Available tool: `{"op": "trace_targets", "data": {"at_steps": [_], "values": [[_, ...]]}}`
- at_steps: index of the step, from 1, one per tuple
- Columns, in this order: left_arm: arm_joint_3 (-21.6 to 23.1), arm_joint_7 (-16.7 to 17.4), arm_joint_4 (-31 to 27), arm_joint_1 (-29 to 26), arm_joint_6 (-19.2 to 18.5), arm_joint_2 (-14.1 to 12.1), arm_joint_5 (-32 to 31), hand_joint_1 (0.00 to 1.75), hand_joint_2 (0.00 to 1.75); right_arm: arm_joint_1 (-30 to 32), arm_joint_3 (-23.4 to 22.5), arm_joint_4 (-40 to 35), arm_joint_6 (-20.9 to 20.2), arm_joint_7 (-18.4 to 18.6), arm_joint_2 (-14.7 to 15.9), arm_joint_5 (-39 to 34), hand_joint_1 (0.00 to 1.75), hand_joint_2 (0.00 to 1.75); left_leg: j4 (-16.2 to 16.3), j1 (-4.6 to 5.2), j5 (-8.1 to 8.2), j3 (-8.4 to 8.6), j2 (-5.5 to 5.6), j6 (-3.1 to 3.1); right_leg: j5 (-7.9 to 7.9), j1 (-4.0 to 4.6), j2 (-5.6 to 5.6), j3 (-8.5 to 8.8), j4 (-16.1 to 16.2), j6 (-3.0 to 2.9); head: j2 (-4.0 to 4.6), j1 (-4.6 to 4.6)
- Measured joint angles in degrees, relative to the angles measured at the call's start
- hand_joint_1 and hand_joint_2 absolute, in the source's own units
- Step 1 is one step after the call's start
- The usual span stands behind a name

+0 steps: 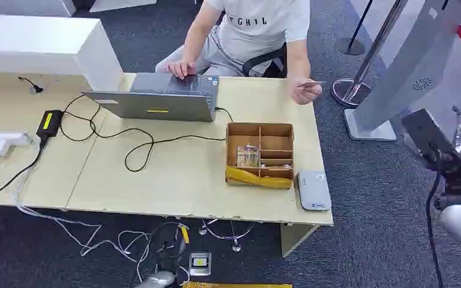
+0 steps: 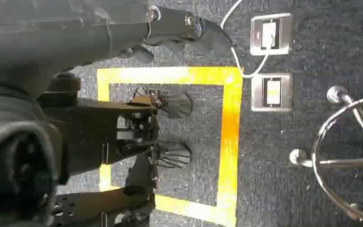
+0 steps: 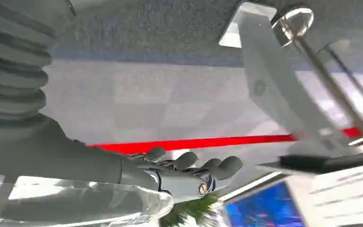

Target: Pass the card to the sensor for recognition and then transmit it.

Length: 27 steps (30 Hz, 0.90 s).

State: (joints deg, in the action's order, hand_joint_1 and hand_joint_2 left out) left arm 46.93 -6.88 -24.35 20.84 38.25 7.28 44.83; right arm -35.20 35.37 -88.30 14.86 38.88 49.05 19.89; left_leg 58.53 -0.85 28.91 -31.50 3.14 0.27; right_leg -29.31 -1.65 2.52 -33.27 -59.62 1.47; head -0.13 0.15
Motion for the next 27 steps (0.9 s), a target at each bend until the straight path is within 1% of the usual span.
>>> {"op": "trace_targets", "data": {"at_steps": [2, 6, 11, 16, 27], "values": [[0.26, 0.02, 0.17, 0.03, 0.00, 0.39, 0.00, 0.00, 0.00, -0.98, 3.25, -0.61, -1.05, 0.19, -0.65, 2.16, 0.00, 1.75, 0.00, 0.00, 0.00, 0.00, 0.01, 0.00, 0.00, 0.01, 0.01, -0.01, 0.00, 0.00, 0.00, 0.00], [1.27, 0.02, 0.33, 0.32, -0.07, 0.72, 0.07, 0.00, 0.00, -2.76, 8.27, -0.68, -1.61, -0.46, -2.27, 4.28, 0.00, 1.75, 0.00, -0.03, -0.01, -0.01, 0.01, 0.00, 0.00, 0.03, 0.01, -0.02, 0.00, 0.00, 0.00, -0.02], [1.75, 0.09, 0.61, 1.14, -0.09, 1.03, -0.22, 0.00, 0.00, -3.85, 12.30, -0.43, -1.79, -1.88, -4.53, 5.81, 0.00, 1.75, 0.00, -0.03, -0.01, -0.01, 0.01, 0.01, 0.00, 0.04, 0.01, -0.02, 0.00, 0.00, 0.00, 0.00], [2.84, 2.34, 0.94, 1.81, -0.22, 1.03, -0.37, 0.00, 0.00, -4.33, 14.57, 0.48, -1.57, -2.56, -6.91, 6.68, 0.00, 1.75, 0.00, -0.03, -0.01, -0.03, 0.02, 0.01, 0.00, 0.04, 0.01, -0.04, 0.00, 0.00, 0.00, 0.00], [4.02, 3.34, 1.25, 2.47, -0.39, 1.22, -0.61, 0.00, 0.00, -6.21, 17.87, 3.37, -0.67, -3.52, -10.53, 10.27, 0.00, 1.75, 0.00, -0.03, -0.01, -0.03, 0.00, 0.01, 0.00, 0.04, 0.01, -0.06, 0.00, 0.00, 0.00, 0.00]]}}
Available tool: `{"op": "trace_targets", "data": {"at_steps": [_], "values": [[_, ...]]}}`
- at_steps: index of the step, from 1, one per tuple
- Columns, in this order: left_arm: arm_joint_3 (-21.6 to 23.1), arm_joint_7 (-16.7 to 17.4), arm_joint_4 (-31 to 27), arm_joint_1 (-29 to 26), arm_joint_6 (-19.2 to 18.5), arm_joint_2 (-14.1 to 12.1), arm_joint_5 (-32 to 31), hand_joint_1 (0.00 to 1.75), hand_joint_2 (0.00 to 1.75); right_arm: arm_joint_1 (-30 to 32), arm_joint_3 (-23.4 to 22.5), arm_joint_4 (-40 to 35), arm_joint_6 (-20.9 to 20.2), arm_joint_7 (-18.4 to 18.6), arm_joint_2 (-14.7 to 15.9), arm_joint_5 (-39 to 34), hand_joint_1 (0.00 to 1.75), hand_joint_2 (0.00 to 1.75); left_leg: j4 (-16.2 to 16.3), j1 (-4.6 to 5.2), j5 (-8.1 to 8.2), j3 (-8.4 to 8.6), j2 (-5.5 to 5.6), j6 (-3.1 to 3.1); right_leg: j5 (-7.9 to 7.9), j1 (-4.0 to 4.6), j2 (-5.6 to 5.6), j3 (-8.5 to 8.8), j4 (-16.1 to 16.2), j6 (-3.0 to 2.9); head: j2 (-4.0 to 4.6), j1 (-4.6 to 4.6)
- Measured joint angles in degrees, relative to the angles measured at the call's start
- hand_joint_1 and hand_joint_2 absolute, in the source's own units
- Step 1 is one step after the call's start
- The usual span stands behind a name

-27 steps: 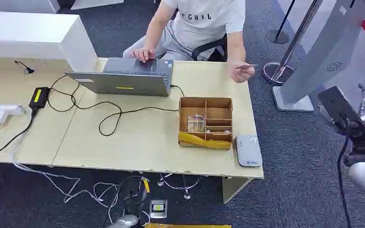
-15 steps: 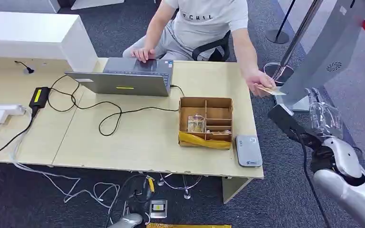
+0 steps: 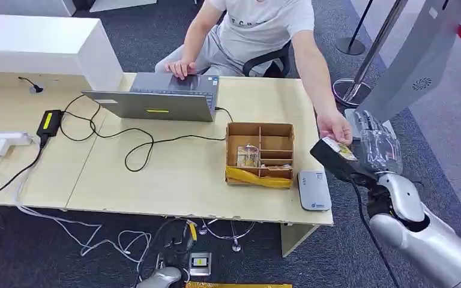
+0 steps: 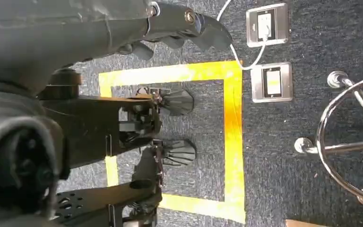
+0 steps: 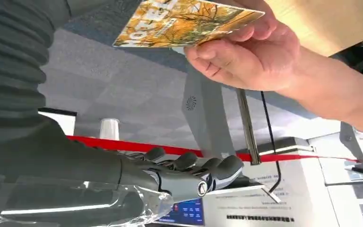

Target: Pass the card to the sensor for recognition and then transmit it.

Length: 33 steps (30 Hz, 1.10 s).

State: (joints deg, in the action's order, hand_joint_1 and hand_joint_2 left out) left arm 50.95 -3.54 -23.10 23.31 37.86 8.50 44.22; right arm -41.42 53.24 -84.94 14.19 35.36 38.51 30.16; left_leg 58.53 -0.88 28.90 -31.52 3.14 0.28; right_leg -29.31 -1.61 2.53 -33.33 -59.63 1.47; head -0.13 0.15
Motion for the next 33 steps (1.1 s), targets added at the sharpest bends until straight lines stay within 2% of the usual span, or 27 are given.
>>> {"op": "trace_targets", "data": {"at_steps": [1, 2, 23, 33], "values": [[0.11, 0.06, 0.00, 0.05, -0.02, 0.04, -0.02, 0.00, 0.00, -0.03, 0.13, 0.22, 0.04, 0.00, -0.26, 0.07, 1.31, 1.75, 0.00, 0.00, 0.00, 0.00, 0.00, 0.00, 0.00, 0.00, 0.00, 0.00, 0.00, 0.00, 0.00, 0.02], [0.24, 0.15, 0.02, 0.09, -0.02, 0.04, -0.05, 0.00, 0.00, -0.04, 0.28, 0.44, 0.20, -0.02, -0.55, 0.20, 1.75, 1.75, 0.00, 0.00, 0.00, 0.00, 0.00, 0.00, 0.00, 0.00, 0.00, 0.00, 0.00, 0.00, 0.00, -0.02], [0.68, 0.79, 0.46, 0.27, 0.02, -0.09, 0.81, 0.00, 0.00, 0.02, 0.61, 4.13, 1.68, -1.92, -4.15, 3.06, 1.75, 1.75, 0.00, 0.00, 0.00, 0.00, -0.03, 0.00, 0.00, 0.00, 0.01, -0.02, 0.00, 0.00, 0.00, 0.00], [0.76, 0.85, 0.59, 0.27, 0.02, -0.28, 0.83, 0.00, 0.00, 1.16, 0.15, 6.51, 2.18, -3.21, -5.51, 2.23, 1.75, 1.75, 0.00, 0.00, 0.00, 0.00, -0.03, 0.00, 0.00, 0.00, 0.01, -0.02, 0.00, 0.00, 0.00, 0.00]]}}
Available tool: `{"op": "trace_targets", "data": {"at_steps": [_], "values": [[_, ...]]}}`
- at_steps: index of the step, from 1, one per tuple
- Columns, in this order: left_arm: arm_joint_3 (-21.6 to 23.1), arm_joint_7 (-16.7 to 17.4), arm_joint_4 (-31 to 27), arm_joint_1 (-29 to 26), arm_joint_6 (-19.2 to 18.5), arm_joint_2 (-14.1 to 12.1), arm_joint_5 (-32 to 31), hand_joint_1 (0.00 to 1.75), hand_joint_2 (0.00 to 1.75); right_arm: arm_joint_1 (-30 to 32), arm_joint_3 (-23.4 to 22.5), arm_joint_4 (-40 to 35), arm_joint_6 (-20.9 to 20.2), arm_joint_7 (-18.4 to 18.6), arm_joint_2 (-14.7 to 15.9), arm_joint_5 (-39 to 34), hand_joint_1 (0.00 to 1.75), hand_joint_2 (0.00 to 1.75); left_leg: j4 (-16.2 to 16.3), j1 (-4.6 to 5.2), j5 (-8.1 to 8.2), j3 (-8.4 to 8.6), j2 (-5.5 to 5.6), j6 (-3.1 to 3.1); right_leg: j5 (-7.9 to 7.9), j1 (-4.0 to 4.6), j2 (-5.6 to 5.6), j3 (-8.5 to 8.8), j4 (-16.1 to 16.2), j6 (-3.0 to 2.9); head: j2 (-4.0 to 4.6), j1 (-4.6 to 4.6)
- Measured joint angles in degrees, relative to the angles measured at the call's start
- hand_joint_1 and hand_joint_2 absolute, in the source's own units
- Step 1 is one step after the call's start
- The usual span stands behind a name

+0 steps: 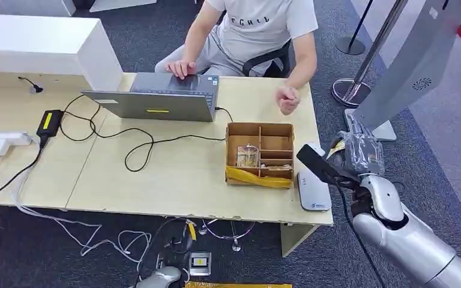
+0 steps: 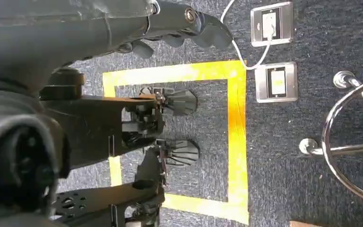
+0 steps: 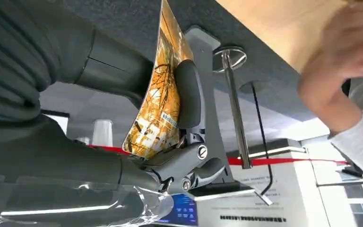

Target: Pass the card to the sensor for recognition and then transmit it.

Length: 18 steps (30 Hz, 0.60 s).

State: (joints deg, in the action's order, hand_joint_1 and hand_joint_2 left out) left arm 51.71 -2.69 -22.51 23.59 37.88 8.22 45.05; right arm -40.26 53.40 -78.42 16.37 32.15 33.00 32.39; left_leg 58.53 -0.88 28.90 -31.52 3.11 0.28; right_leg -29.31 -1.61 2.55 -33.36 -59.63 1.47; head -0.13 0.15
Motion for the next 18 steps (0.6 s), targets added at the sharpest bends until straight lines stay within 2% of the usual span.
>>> {"op": "trace_targets", "data": {"at_steps": [12, 18], "values": [[0.04, 1.03, 0.24, 0.37, -0.99, -0.31, 1.77, 0.00, 0.00, 2.50, 1.11, 6.99, 1.12, -3.46, -4.20, -2.49, 1.75, 1.75, 0.00, -0.01, 0.00, 0.00, -0.01, 0.00, 0.00, 0.01, 0.01, 0.00, 0.00, 0.00, 0.00, 0.00], [0.00, -0.57, 0.33, 0.43, -0.50, -0.61, 3.32, 0.00, 0.00, 3.14, 1.70, 9.27, 1.09, -3.92, -5.64, -3.13, 1.75, 1.75, 0.00, -0.01, 0.00, 0.01, -0.01, 0.00, 0.00, 0.01, 0.02, -0.01, 0.00, 0.00, 0.00, 0.00]]}}
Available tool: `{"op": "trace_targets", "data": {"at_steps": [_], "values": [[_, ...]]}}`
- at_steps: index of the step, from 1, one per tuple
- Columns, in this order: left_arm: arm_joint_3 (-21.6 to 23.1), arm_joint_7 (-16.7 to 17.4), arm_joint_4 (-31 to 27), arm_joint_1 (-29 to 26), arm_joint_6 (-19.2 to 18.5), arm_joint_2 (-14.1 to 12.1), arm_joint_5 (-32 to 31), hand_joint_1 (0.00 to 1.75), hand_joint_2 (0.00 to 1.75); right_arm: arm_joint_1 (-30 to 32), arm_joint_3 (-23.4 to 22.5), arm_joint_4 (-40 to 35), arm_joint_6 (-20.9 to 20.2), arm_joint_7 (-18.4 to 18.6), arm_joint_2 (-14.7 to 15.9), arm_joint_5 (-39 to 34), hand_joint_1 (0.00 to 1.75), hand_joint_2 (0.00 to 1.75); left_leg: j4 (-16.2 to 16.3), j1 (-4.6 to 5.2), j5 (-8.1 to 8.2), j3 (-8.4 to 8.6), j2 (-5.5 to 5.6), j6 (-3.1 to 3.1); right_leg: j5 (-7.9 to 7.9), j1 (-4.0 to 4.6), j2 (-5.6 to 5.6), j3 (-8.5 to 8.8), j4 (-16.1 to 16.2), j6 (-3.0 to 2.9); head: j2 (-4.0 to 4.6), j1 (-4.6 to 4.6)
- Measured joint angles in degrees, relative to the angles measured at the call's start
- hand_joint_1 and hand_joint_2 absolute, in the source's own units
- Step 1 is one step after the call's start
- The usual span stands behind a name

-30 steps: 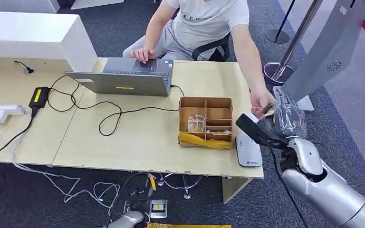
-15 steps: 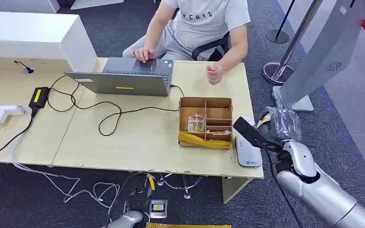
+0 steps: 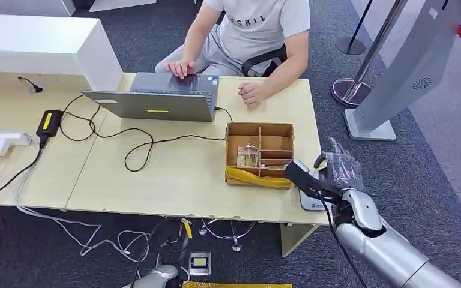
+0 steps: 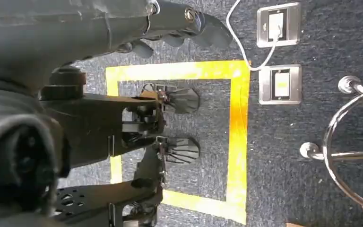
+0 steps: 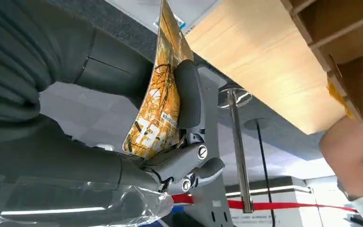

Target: Pass the card to the sensor for recognition and then transmit it.

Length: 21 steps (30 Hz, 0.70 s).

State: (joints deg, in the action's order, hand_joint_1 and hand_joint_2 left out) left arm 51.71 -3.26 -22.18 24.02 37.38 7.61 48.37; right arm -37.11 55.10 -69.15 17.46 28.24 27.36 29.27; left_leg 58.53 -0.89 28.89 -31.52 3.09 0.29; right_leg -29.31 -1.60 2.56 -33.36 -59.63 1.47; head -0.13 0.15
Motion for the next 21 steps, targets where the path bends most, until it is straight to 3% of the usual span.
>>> {"op": "trace_targets", "data": {"at_steps": [5, 21], "values": [[-0.04, -1.62, 0.00, 0.06, -0.07, 0.00, 1.24, 0.00, 0.00, 0.19, 0.37, 1.35, 0.11, -0.39, -0.92, -1.33, 1.75, 1.75, 0.00, 0.00, 0.00, 0.00, -0.01, 0.00, 0.00, 0.00, 0.01, 0.00, 0.00, 0.00, 0.00, 0.00], [-0.04, -1.70, 0.00, -0.20, 0.15, -0.42, 2.14, 0.00, 0.00, 2.96, 0.76, 2.91, 0.55, 0.41, -1.22, -3.37, 1.75, 1.75, 0.00, 0.00, 0.00, 0.01, -0.05, 0.00, 0.00, 0.00, 0.13, -0.02, 0.00, 0.00, 0.00, 0.00]]}}
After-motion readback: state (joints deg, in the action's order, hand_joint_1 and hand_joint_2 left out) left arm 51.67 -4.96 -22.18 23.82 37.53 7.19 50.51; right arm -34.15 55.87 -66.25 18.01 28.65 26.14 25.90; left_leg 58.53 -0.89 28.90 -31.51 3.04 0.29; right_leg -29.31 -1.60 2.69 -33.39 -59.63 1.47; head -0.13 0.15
